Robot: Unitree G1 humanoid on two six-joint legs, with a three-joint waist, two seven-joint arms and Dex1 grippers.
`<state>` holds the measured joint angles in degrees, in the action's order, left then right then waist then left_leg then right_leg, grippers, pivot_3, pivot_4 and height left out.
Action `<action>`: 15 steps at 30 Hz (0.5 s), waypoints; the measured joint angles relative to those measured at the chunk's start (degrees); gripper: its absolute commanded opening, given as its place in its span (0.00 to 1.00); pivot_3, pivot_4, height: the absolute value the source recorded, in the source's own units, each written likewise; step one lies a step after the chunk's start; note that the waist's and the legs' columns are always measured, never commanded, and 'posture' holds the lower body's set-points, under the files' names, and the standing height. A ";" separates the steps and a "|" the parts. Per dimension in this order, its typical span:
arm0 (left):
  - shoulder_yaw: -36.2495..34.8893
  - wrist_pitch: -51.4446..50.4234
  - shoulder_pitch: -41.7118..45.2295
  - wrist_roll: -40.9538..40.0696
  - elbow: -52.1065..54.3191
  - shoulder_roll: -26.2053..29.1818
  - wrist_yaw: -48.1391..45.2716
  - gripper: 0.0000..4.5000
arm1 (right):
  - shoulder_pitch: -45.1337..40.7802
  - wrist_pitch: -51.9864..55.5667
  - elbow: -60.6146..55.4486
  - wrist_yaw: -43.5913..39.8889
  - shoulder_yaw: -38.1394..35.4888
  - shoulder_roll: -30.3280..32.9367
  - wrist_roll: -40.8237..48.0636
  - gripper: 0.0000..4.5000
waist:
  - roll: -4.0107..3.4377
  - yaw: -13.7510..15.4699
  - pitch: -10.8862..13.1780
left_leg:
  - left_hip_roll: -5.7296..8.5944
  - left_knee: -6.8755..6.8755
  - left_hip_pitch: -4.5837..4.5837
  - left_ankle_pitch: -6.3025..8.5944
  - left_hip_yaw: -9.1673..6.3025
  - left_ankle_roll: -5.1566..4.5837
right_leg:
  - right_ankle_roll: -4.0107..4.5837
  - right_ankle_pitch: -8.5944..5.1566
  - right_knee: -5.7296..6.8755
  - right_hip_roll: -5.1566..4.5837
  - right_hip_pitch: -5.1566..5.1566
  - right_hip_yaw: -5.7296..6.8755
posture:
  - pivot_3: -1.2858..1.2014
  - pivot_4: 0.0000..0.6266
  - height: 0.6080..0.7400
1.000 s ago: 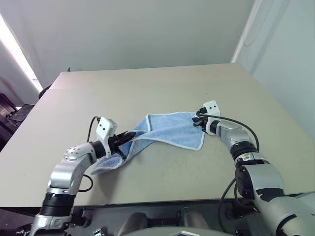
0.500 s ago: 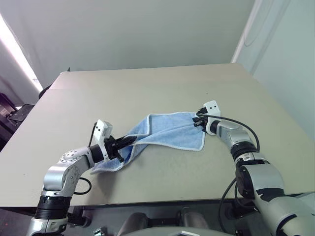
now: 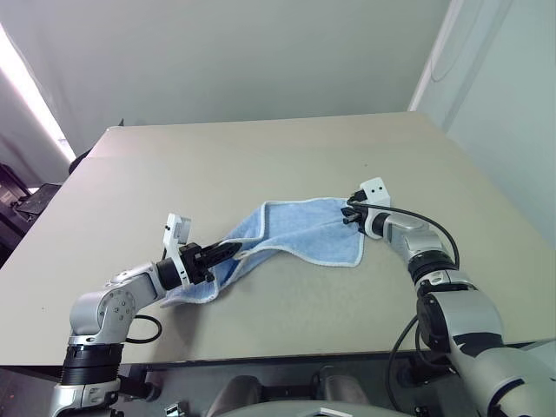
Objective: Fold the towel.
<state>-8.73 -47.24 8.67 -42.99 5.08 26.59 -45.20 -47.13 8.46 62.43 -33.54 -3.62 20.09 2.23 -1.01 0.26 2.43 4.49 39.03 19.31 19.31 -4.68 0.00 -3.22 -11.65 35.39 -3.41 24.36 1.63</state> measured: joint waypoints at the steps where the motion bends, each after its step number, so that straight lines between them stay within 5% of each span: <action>1: 0.56 0.05 0.00 0.62 -0.03 0.26 0.29 0.53 | 0.02 -0.05 0.00 0.05 0.02 0.05 -0.02 0.00 | 0.00 0.00 0.00 | 0.00 0.00 0.00 0.00 0.00 0.00 | 0.00 0.00 0.00 0.00 0.00 0.00 | 0.52 0.00 1.00; 13: 4.26 3.91 0.18 6.70 -2.03 -0.35 0.66 0.53 | 0.20 -0.40 0.00 0.65 0.11 0.07 -0.30 0.00 | 0.00 0.06 0.00 | 0.00 0.00 0.00 0.00 0.00 0.00 | 0.00 0.00 0.00 -0.01 0.00 0.00 | 0.52 0.00 1.00; 15: 4.16 4.10 0.60 6.73 -2.34 -0.65 0.91 0.44 | 0.20 -0.40 0.00 0.69 0.11 0.07 -0.29 0.00 | 0.00 0.07 0.00 | 0.00 0.01 0.00 0.00 0.00 0.00 | 0.00 0.00 0.00 -0.01 0.00 0.00 | 0.52 0.00 1.00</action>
<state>-4.57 -43.14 9.26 -36.26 2.74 25.94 -44.29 -46.93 8.06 62.43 -32.85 -3.52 20.16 1.94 -1.01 0.34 2.43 4.49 39.04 19.31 19.31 -4.68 0.01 -3.21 -11.65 35.40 -3.42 24.36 1.63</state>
